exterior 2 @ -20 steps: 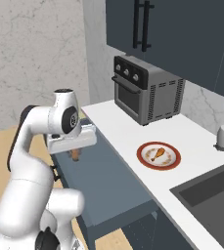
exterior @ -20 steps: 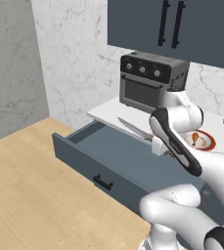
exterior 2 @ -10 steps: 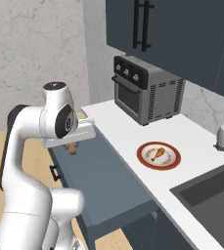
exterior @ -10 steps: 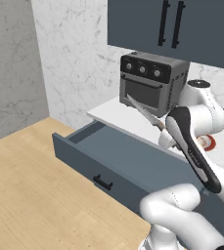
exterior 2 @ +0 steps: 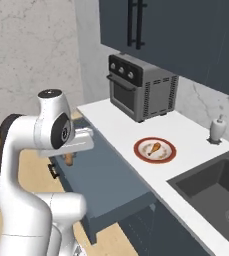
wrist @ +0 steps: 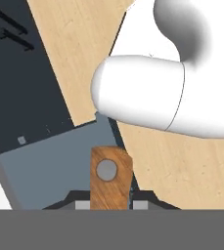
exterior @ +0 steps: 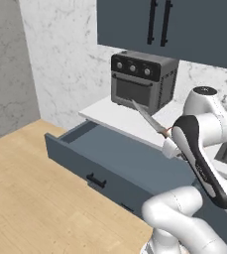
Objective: Pick up the knife from the drawer and place it on the cutting board. Then place the meat from the plate to the cutting board.
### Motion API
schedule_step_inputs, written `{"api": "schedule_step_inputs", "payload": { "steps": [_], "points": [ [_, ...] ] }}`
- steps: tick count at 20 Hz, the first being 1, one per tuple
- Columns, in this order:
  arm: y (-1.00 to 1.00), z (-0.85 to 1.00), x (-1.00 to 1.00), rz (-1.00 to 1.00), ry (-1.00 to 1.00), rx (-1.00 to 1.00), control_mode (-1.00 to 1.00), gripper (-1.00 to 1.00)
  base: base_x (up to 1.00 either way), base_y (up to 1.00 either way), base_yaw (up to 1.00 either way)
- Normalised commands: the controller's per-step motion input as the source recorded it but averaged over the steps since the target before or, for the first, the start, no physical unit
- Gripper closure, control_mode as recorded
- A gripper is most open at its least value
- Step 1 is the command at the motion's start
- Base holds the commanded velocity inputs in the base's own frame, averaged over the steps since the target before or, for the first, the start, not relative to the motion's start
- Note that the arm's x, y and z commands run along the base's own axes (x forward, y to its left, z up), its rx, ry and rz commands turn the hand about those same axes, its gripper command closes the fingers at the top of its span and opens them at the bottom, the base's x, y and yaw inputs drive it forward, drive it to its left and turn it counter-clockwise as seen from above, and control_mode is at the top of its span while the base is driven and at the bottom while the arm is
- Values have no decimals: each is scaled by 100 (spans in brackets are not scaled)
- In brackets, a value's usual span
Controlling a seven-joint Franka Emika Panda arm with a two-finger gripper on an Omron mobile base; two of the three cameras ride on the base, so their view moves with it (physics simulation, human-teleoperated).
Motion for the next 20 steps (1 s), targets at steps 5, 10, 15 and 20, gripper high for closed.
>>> {"api": "schedule_step_inputs", "payload": {
  "steps": [5, 10, 15, 20],
  "points": [
    [0, 0, 0, 0, 0, 0, 100, 100, -87, -2, -65],
    [0, 0, 0, 0, 0, 0, 100, 100, -68, -10, -70],
    [0, 0, 0, 0, 0, 0, 100, 100, -56, -33, -67],
    [0, 0, 0, 0, 0, 0, 100, 100, -49, -40, -67]
  ]
}}
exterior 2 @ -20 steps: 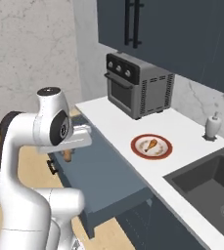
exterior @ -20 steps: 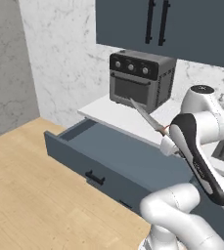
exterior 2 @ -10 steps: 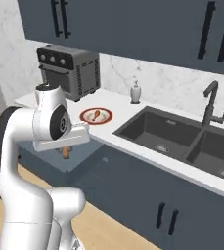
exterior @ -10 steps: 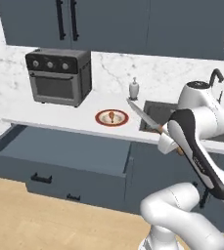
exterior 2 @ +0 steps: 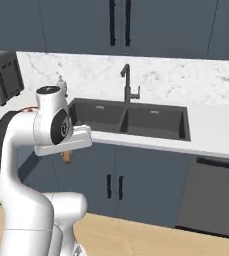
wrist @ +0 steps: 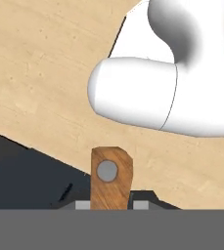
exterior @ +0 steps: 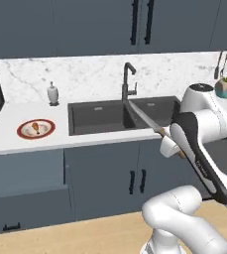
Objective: Pick up the knife from the drawer and place it on the cutting board. Then place the meat from the plate to the cutting board.
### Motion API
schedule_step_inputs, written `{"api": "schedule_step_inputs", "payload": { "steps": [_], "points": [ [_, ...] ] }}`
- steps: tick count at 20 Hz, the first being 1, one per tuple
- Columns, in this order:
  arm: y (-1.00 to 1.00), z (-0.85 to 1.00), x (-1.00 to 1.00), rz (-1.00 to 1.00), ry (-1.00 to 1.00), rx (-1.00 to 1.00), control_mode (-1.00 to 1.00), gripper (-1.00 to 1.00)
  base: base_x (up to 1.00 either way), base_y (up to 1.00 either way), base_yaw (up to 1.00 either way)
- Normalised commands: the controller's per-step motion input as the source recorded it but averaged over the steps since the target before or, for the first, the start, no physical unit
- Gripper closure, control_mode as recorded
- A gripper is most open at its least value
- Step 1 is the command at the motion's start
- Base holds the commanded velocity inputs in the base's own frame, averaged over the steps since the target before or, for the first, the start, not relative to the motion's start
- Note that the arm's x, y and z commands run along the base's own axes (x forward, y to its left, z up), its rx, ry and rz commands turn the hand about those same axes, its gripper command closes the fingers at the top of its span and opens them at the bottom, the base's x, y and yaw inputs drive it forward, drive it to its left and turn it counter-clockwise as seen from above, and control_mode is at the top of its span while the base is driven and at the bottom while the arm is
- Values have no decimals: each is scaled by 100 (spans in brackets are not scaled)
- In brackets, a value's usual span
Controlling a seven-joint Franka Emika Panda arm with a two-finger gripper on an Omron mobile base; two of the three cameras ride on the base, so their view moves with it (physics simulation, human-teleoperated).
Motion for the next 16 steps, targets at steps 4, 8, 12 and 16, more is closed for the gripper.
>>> {"api": "schedule_step_inputs", "payload": {
  "steps": [4, 8, 12, 16],
  "points": [
    [0, 0, 0, 0, 0, 0, 100, 100, -46, -37, -68],
    [0, 0, 0, 0, 0, 0, 100, 100, -32, -38, -70],
    [0, 0, 0, 0, 0, 0, 100, 100, 4, -57, -64],
    [0, 0, 0, 0, 0, 0, 100, 100, 61, -71, -41]
  ]
}}
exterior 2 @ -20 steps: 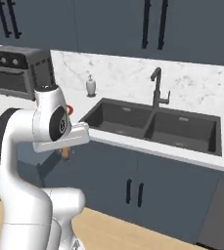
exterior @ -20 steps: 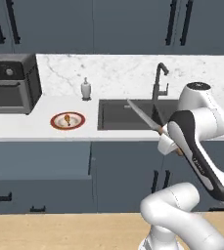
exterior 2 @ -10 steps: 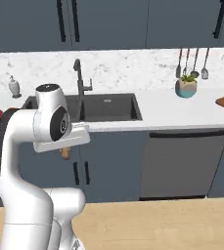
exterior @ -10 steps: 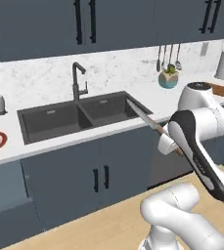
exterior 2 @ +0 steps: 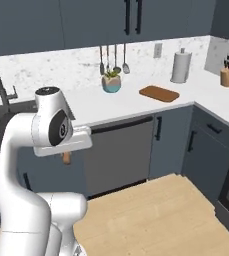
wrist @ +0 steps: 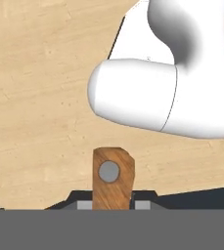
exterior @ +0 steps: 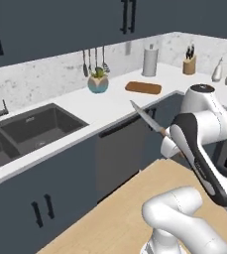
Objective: Pick up the knife from the drawer and place it on the cutting board. Then place the meat from the plate to the cutting board.
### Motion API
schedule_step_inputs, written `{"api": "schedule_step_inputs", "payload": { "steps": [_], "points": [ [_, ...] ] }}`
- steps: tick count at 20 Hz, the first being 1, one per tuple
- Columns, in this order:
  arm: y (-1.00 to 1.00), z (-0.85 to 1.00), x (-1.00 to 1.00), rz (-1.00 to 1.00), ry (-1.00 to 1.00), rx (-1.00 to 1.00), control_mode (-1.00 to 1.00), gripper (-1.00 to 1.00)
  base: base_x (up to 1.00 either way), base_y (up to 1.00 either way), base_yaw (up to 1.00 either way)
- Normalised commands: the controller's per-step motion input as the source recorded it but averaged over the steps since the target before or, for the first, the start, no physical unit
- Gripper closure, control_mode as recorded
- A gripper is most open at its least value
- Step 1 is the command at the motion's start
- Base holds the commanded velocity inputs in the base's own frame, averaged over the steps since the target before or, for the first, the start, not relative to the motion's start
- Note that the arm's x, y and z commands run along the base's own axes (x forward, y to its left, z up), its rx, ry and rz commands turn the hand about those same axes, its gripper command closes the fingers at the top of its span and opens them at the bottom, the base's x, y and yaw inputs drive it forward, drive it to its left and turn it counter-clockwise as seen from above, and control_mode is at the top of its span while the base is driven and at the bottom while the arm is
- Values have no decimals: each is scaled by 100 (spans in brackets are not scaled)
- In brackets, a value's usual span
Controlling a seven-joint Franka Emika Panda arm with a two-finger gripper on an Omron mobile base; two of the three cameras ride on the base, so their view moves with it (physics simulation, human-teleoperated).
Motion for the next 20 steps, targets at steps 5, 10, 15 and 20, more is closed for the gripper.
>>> {"api": "schedule_step_inputs", "payload": {
  "steps": [5, 10, 15, 20],
  "points": [
    [0, 0, 0, 0, 0, 0, 100, 100, 100, -82, -16],
    [0, 0, 0, 0, 0, 0, 100, 100, 100, -79, 2],
    [0, 0, 0, 0, 0, 0, 100, 100, 100, -74, 17],
    [0, 0, 0, 0, 0, 0, 100, 100, 100, -53, 17]
  ]
}}
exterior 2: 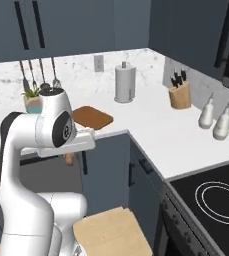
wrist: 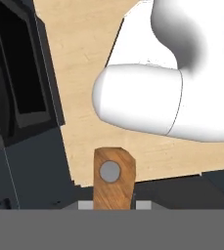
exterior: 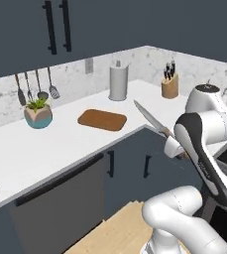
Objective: Pick up the knife from the drawer and place it on the cutting board. Then place the meat from the plate to the cutting board.
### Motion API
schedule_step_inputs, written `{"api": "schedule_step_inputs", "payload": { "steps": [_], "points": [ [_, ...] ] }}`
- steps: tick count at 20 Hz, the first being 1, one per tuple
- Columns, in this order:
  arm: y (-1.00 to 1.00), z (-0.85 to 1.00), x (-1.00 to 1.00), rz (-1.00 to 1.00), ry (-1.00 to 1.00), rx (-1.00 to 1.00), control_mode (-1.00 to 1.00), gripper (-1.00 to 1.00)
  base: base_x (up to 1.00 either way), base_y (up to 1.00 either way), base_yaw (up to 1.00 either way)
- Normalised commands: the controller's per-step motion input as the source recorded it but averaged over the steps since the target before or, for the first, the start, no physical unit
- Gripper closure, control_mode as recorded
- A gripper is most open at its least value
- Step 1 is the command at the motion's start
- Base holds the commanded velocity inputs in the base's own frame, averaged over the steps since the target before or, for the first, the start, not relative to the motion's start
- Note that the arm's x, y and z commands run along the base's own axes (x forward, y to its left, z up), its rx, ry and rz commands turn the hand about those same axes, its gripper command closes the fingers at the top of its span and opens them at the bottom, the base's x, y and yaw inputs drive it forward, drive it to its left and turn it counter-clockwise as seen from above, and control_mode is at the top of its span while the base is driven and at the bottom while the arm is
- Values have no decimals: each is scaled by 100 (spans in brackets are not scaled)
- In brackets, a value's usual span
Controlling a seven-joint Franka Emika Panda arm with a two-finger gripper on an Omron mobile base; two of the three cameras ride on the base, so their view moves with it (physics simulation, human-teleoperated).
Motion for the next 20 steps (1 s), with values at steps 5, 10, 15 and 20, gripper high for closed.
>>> {"api": "schedule_step_inputs", "payload": {
  "steps": [5, 10, 15, 20],
  "points": [
    [0, 0, 0, 0, 0, 0, 100, 100, 93, -18, 27],
    [0, 0, 0, 0, 0, 0, 100, 100, 69, 0, 29],
    [0, 0, 0, 0, 0, 0, 100, 100, 35, -6, 20],
    [0, 0, 0, 0, 0, 0, 100, 100, 57, -26, 25]
  ]
}}
